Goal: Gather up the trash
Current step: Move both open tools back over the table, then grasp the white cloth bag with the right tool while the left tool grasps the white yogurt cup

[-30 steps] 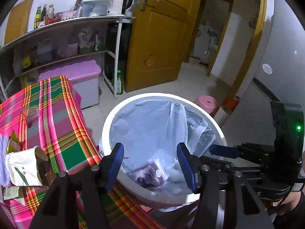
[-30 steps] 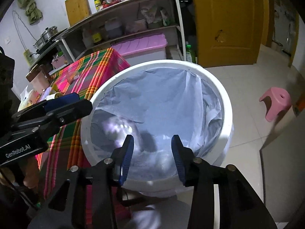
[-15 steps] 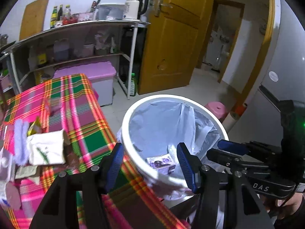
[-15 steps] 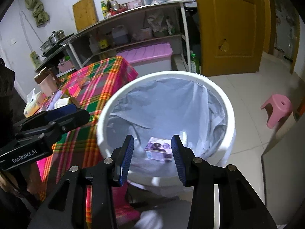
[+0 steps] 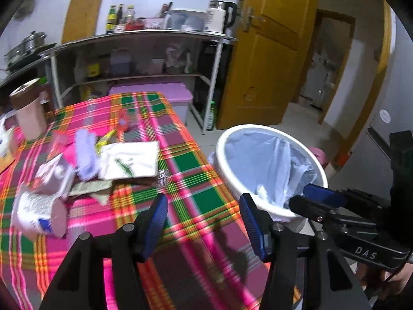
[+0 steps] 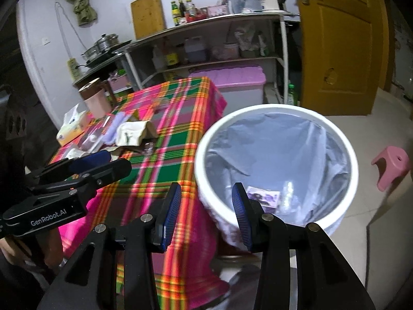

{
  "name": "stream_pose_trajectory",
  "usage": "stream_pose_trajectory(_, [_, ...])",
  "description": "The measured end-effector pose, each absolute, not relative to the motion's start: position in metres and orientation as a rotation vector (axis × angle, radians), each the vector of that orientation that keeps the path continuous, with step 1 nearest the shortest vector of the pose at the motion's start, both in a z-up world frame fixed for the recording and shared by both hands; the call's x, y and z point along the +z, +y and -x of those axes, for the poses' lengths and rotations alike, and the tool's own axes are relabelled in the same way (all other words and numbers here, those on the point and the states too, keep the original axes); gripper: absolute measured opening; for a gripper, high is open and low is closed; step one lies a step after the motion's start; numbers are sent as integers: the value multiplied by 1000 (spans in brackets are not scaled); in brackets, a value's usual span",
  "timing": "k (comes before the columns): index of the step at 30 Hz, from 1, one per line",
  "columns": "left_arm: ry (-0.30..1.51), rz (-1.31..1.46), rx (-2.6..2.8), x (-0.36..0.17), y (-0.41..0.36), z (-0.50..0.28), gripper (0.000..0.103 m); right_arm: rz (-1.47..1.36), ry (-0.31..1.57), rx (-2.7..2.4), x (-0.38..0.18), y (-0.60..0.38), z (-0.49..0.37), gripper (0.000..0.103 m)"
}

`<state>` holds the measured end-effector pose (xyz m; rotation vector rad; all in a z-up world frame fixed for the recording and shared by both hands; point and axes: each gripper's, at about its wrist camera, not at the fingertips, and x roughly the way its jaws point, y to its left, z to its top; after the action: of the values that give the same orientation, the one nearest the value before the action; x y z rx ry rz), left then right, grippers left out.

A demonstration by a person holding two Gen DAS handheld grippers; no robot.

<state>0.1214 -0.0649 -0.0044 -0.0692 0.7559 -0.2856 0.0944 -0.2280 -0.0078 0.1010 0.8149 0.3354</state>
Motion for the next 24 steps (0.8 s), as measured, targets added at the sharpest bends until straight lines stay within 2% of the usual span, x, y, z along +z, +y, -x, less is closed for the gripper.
stream_pose_trajectory(11, [754, 117, -170, -13, -8, -92, 57, -68, 825, 446, -10, -187, -87, 49])
stream_pose_trajectory(19, [727, 135, -73, -11, 26, -82, 57, -38, 819, 499, -8, -161, -92, 49])
stream_pose_trajectory(24, [700, 145, 1, -9, 52, -80, 66, -23, 812, 530, -8, -147, -98, 56])
